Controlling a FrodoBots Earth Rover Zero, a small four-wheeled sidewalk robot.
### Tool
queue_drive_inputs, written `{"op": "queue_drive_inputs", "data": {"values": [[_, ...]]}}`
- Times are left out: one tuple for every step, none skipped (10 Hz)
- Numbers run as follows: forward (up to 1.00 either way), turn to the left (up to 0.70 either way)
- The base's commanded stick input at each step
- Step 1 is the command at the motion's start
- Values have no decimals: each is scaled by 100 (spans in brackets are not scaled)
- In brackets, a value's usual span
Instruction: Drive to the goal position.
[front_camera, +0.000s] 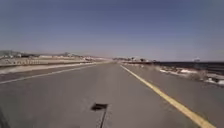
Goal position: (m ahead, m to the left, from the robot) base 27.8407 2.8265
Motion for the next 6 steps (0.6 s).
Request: {"op": "queue_drive_inputs", "data": {"values": [[70,-1],[70,-1],[70,-1],[70,-1],[70,-1],[70,-1]]}}
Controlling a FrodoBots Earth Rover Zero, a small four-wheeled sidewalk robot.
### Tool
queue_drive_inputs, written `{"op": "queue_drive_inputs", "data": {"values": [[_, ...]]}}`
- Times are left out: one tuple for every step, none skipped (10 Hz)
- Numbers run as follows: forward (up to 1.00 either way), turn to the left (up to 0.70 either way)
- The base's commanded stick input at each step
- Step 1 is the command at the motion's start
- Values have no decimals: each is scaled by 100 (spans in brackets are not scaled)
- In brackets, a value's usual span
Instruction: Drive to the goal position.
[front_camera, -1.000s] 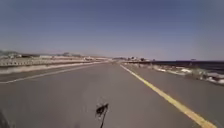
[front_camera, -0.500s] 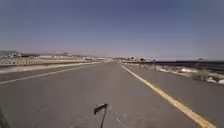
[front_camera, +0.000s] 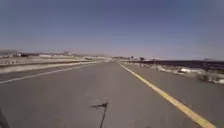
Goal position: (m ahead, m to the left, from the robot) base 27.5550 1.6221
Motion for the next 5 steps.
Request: {"op": "queue_drive_inputs", "data": {"values": [[70,-1],[70,-1],[70,-1],[70,-1],[70,-1]]}}
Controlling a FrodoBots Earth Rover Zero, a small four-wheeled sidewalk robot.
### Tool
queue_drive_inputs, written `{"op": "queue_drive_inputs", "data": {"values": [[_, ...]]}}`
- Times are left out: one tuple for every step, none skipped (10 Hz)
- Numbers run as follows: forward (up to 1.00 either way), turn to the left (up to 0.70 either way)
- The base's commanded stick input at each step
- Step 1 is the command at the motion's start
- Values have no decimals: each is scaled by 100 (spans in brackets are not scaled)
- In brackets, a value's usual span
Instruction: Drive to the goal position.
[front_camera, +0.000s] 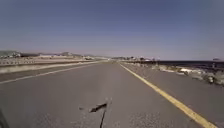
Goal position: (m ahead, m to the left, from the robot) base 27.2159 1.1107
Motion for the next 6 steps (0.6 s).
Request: {"op": "queue_drive_inputs", "data": {"values": [[70,-1],[70,-1],[70,-1],[70,-1],[70,-1],[70,-1]]}}
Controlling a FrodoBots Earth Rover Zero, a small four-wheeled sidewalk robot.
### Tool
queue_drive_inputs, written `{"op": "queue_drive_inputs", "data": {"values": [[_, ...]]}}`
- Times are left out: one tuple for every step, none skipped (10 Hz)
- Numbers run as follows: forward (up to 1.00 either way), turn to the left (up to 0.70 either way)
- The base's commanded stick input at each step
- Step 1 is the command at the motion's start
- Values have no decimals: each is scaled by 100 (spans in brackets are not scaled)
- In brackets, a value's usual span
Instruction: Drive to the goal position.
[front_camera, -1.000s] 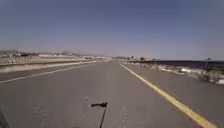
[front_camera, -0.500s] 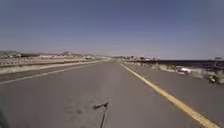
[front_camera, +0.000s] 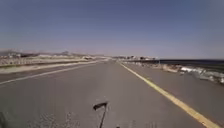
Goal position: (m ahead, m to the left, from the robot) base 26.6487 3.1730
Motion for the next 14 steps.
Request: {"op": "queue_drive_inputs", "data": {"values": [[70,-1],[70,-1],[70,-1],[70,-1],[70,-1],[70,-1],[70,-1],[70,-1],[70,-1],[70,-1],[70,-1],[70,-1],[70,-1],[70,-1]]}}
